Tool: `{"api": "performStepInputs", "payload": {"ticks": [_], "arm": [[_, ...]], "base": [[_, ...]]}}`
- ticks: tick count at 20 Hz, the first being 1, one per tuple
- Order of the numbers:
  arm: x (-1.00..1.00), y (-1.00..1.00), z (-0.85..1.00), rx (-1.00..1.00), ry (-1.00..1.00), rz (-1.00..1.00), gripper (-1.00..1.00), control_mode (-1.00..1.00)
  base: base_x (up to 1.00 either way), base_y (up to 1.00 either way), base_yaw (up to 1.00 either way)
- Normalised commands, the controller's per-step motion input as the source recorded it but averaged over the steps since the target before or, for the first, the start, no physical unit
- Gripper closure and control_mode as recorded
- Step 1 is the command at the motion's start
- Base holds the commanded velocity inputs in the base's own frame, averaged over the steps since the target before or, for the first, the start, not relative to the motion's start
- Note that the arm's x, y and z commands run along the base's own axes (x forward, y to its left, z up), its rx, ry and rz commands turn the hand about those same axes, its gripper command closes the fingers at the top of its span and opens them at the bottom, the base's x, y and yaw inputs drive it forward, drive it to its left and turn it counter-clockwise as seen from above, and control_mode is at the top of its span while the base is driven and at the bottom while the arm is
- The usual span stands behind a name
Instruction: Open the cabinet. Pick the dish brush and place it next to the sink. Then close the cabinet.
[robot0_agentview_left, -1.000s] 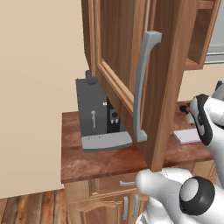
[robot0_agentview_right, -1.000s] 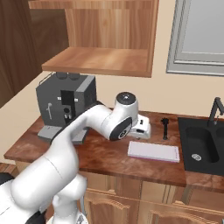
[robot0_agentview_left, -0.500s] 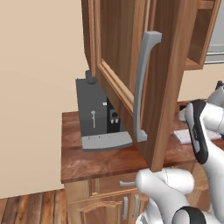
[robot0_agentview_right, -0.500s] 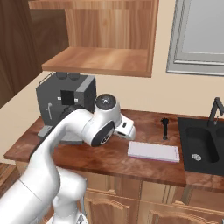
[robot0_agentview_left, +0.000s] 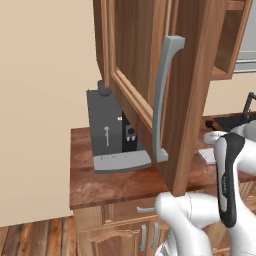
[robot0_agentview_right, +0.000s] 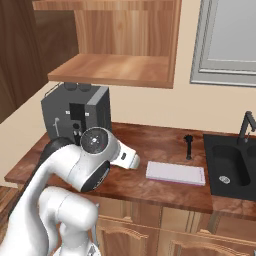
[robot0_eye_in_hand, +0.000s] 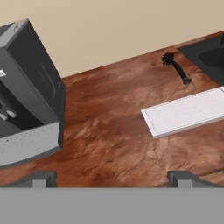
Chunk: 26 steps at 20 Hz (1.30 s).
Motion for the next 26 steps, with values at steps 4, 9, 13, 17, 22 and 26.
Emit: {"api": "performStepInputs", "payload": {"ticks": [4, 9, 13, 17, 22, 26], "arm": [[-0.37, 0.27, 0.49, 0.00, -0.15, 0.00, -1.00, -1.00], [-0.41, 0.10, 0.51, 0.00, -0.09, 0.00, -1.00, -1.00], [-0.51, 0.00, 0.38, 0.00, -0.06, 0.00, -1.00, -1.00], [-0.46, 0.05, 0.25, 0.00, -0.10, 0.00, -1.00, -1.00], [-0.37, 0.08, 0.23, 0.00, -0.20, 0.00, -1.00, -1.00], [-0.51, 0.13, 0.24, 0.00, -0.24, 0.00, -1.00, -1.00]], "base": [[0.00, 0.00, 0.00], [0.00, 0.00, 0.00], [0.00, 0.00, 0.00], [0.00, 0.00, 0.00], [0.00, 0.00, 0.00], [0.00, 0.00, 0.00]]}}
